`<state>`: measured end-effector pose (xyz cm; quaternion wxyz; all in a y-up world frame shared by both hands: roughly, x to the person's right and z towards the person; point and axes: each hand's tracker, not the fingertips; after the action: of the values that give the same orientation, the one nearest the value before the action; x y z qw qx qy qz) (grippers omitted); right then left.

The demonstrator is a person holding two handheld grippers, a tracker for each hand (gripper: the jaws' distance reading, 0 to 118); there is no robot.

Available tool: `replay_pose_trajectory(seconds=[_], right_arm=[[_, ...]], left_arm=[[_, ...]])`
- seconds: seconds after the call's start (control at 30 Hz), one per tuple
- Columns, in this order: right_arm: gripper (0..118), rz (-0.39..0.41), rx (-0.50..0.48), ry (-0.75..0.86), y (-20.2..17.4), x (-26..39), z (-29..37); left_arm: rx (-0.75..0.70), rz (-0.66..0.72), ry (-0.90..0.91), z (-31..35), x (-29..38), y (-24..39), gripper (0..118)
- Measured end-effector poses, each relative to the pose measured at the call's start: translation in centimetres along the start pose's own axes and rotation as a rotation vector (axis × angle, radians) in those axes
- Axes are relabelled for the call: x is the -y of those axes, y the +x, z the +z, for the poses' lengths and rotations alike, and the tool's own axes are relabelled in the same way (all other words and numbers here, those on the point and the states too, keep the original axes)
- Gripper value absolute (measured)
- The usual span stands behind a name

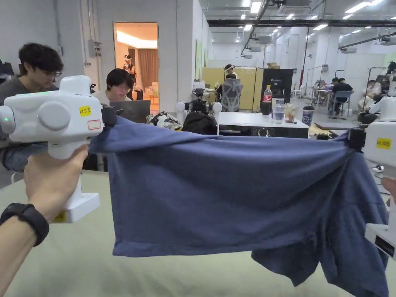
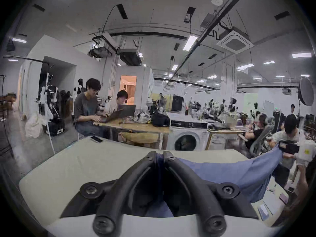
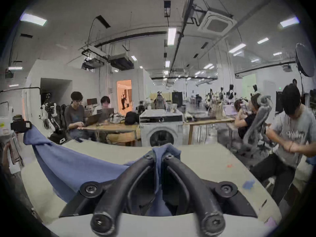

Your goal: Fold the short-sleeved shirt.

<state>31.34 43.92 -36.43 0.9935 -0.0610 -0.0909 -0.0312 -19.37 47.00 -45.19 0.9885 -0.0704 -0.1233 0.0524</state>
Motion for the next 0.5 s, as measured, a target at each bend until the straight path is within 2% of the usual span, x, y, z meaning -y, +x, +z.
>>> replay_pose_trajectory(seconds=[0.13,0.23,0.33,0.4,0.5], right_arm=[[3,0.034,0.021,0.01,-0.7,-2.7,-3.7],[3,0.032,0.041,-0.017,-1.1,-3.3,-6.7],[3,0.014,0.063,-0.029,-1.4,-2.9,-9.2],[3,0.009,0.083,-0.03,-1.5,-2.2,-10.5],[3,-0.009,0.059,-0.071,-1.2,0.1,-11.5]], left_arm=[[-0.022,-0.005,-0.005,-3.4,-1.2,-0.2,0],[-0.044,-0.017,-0.026,-3.6,-0.7,-0.1,1],[-0.061,-0.059,-0.052,-4.0,0.5,0.2,1],[-0.053,-0.039,-0.063,-3.7,1.6,0.1,0],[-0.058,-0.02,-0.08,-3.0,4.8,-0.3,1]])
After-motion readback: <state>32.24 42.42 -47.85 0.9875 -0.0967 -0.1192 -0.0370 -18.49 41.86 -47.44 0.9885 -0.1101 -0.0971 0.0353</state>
